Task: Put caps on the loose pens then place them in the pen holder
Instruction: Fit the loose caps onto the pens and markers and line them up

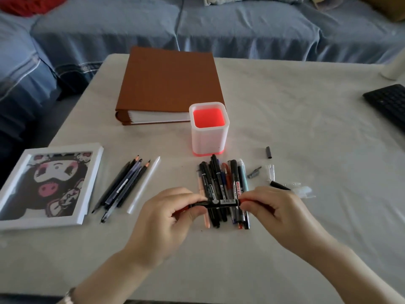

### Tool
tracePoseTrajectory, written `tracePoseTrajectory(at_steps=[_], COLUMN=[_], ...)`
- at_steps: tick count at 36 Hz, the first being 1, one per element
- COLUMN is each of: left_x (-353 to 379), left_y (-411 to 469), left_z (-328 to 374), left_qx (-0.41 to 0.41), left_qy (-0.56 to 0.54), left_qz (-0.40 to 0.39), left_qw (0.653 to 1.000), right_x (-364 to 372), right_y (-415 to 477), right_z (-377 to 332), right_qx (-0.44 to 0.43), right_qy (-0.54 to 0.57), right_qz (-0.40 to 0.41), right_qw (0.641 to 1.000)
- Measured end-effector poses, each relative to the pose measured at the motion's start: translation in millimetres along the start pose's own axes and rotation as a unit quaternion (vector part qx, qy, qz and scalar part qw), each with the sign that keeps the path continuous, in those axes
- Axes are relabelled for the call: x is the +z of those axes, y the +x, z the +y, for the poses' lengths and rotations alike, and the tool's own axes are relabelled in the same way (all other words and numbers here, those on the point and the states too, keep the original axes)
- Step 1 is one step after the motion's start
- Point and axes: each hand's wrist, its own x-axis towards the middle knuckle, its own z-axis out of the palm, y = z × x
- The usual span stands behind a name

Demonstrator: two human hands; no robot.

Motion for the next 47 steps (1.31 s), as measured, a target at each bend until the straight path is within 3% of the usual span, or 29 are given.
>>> tracePoseTrajectory(at_steps=[5, 8, 14, 17, 19, 21, 23, 28, 34, 39, 47], left_x=[2, 3, 0, 2, -2, -12, -24, -25, -12, -1, 9], left_y=[0, -1, 9, 18, 23, 24, 23, 10, 8, 14, 17], left_z=[-5, -9, -16, -16, -18, -30, -51, -78, -78, -67, -39], left_qx=[0.103, 0.124, 0.065, 0.05, 0.007, -0.072, -0.127, -0.251, -0.265, -0.251, -0.188], left_qy=[0.116, 0.135, 0.107, 0.127, 0.144, 0.176, 0.258, 0.357, 0.344, 0.267, 0.162], left_qz=[0.05, 0.046, -0.086, -0.133, -0.112, -0.034, 0.037, -0.031, -0.03, 0.004, 0.046], left_qw=[0.987, 0.982, 0.988, 0.982, 0.983, 0.981, 0.957, 0.899, 0.9, 0.93, 0.968], right_x=[-2, -1, 7, 21, 26, 26, 28, 44, 64, 76, 37], right_y=[7, 7, 11, 16, 17, 15, 12, 7, 28, 43, 27], right_z=[-1, 1, 3, -2, -3, -1, 4, 15, 11, 22, 32], right_qx=[0.032, 0.048, 0.076, 0.074, 0.079, 0.103, 0.134, 0.204, 0.125, 0.143, 0.142], right_qy=[0.027, 0.042, -0.053, -0.069, -0.071, -0.065, -0.06, -0.06, -0.152, -0.257, -0.181], right_qz=[-0.008, -0.014, -0.149, -0.167, -0.136, -0.087, -0.031, 0.084, 0.168, 0.111, 0.11], right_qw=[0.999, 0.998, 0.985, 0.981, 0.985, 0.989, 0.989, 0.973, 0.966, 0.949, 0.967])
